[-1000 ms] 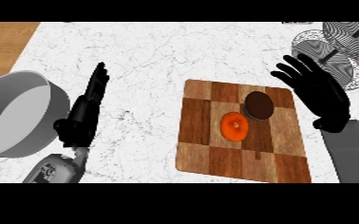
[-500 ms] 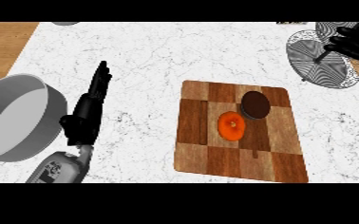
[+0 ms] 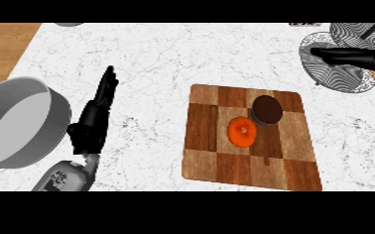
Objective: Pick the squash from the cutting board and place it in the tiered basket
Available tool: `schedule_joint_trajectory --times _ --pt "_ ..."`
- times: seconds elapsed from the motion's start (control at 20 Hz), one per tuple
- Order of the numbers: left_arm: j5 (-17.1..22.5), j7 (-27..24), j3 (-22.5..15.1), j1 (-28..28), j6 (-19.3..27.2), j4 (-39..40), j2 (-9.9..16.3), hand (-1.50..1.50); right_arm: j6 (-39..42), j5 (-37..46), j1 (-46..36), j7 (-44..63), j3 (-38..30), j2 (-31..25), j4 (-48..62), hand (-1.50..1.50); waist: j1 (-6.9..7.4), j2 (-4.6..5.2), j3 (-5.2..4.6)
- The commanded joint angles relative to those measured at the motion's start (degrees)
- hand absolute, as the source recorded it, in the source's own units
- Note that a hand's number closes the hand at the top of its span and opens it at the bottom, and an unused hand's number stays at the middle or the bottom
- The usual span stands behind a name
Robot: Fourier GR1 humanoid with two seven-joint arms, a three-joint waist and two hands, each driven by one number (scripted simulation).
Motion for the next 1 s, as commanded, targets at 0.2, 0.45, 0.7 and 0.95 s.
schedule_joint_trajectory --times 0.2,0.45,0.7,0.95 --pt "-0.9 -1.4 2.9 0.2 -3.3 2.3 -2.1 0.00 1.1 16.5 7.8 -5.6 4.3 4.5 -10.3 -1.50 -0.38 0.02 -0.08" --pt "-4.1 1.6 1.8 1.7 -1.8 -1.4 -3.2 0.00 -1.5 22.2 6.3 -1.6 11.8 8.2 -13.4 -1.50 -0.19 -0.05 -0.10" --pt "-6.4 7.0 2.6 -0.9 -1.2 -3.0 -3.7 0.00 3.2 23.3 6.5 -3.1 10.8 3.6 -12.8 -1.50 -0.30 -0.05 -0.08" --pt "-6.6 3.4 5.2 -1.2 -3.9 0.7 -5.7 0.00 1.4 28.8 8.3 -2.6 12.9 4.3 -13.5 -1.50 -0.40 0.01 -0.09"
